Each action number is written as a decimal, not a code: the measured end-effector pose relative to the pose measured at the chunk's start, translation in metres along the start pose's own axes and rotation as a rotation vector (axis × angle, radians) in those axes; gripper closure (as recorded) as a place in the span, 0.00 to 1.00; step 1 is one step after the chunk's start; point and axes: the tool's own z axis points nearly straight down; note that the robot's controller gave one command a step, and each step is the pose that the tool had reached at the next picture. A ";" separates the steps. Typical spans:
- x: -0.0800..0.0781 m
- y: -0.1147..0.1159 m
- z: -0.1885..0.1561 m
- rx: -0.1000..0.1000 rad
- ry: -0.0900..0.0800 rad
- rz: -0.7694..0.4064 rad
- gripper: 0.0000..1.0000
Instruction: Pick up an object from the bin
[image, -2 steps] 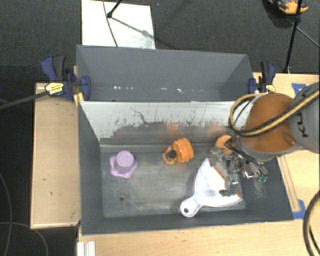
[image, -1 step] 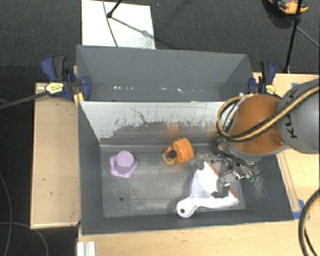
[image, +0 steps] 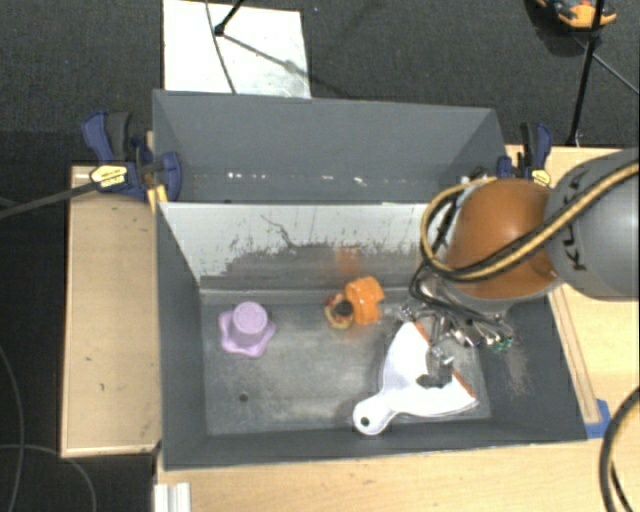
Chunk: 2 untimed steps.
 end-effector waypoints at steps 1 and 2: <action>-0.003 0.031 0.022 -0.001 0.002 -0.127 0.00; 0.018 0.050 0.037 -0.001 0.002 -0.297 1.00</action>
Offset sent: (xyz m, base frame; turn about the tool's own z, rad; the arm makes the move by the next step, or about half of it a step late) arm -0.0401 0.0352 -0.0378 -0.2969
